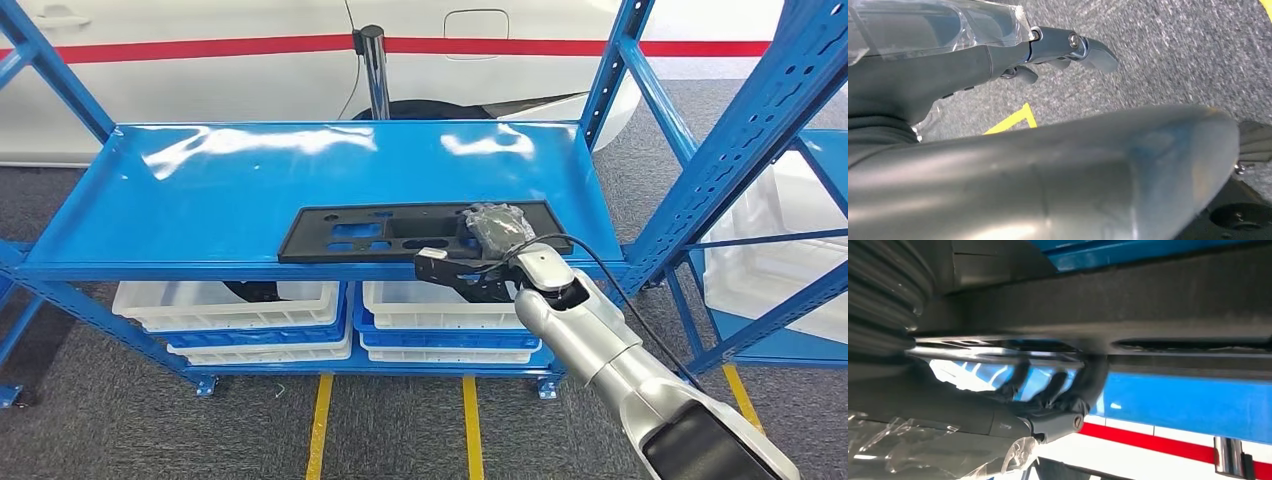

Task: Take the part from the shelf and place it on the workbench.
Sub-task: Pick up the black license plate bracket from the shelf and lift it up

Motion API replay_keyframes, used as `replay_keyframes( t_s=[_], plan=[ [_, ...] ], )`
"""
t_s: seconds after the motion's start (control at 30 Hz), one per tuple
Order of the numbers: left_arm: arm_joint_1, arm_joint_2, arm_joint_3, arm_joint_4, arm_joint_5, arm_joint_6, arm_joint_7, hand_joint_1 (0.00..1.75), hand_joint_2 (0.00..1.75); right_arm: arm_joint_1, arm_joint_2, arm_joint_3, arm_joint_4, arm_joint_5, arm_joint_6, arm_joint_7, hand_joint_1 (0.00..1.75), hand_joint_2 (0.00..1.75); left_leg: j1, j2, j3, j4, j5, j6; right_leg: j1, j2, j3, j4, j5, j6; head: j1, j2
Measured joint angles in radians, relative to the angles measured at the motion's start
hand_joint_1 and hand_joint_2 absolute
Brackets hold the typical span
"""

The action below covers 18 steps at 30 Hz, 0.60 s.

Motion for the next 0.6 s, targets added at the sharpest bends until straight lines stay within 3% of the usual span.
replay_keyframes(
  t_s=[0.13, 0.6],
  plan=[
    [-0.001, 0.0, 0.004, 0.0, 0.001, 0.004, -0.003, 0.0, 0.0, -0.009, 0.001, 0.0, 0.002, -0.004, 0.0, -0.001, 1.75, 1.75, -0.002, 0.0, 0.001, 0.0, -0.001, 0.003, -0.004, 0.0, 0.003, -0.005, 0.0, 0.029, 0.0, 0.0],
    [-0.001, 0.0, 0.006, 0.0, -0.001, 0.014, -0.012, 0.0, 0.0, -0.023, 0.007, 0.002, 0.002, -0.016, 0.008, -0.001, 1.75, 1.75, 0.004, 0.001, 0.007, -0.006, 0.001, 0.002, 0.001, 0.0, 0.005, -0.004, 0.0, 0.031, 0.0, 0.0]
  ],
)
